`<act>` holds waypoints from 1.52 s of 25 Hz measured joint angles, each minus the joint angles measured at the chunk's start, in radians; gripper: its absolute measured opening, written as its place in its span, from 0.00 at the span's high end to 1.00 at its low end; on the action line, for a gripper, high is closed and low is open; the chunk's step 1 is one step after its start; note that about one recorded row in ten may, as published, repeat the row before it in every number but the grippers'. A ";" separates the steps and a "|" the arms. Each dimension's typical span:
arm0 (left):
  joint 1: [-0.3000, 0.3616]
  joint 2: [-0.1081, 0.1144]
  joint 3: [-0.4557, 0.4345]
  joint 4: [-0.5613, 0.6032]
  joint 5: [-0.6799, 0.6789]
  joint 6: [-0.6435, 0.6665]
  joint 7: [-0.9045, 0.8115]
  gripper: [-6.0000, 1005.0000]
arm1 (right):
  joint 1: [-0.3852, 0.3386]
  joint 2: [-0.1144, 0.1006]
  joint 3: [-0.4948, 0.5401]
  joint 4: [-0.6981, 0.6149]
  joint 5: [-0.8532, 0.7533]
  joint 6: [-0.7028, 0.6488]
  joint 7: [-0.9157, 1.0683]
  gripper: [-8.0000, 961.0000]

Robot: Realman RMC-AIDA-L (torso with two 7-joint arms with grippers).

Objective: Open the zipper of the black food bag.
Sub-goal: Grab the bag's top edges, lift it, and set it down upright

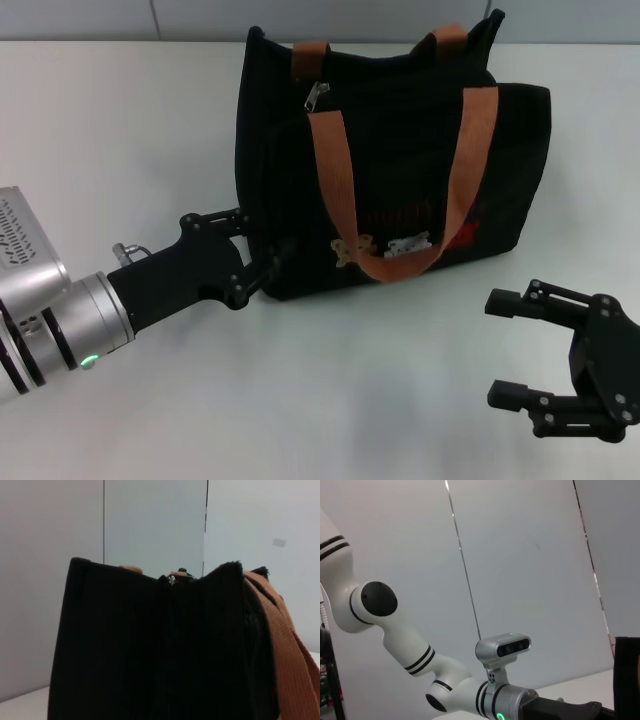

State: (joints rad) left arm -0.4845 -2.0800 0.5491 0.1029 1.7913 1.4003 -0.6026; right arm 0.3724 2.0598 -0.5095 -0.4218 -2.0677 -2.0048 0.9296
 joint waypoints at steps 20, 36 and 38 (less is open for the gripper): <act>0.046 0.008 -0.056 0.107 0.001 0.106 0.066 0.90 | 0.031 0.015 0.068 0.017 0.026 0.115 0.035 0.14; 0.058 0.022 -0.011 0.727 0.016 0.455 -0.184 0.92 | 0.059 0.020 0.070 0.150 0.173 0.293 0.086 0.14; 0.060 0.019 -0.002 0.786 0.016 0.460 -0.208 0.92 | 0.053 0.020 0.071 0.153 0.226 0.292 0.112 0.14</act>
State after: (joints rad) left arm -0.4250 -2.0612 0.5470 0.8887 1.8070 1.8603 -0.8105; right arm 0.4250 2.0800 -0.4383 -0.2691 -1.8417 -1.7126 1.0414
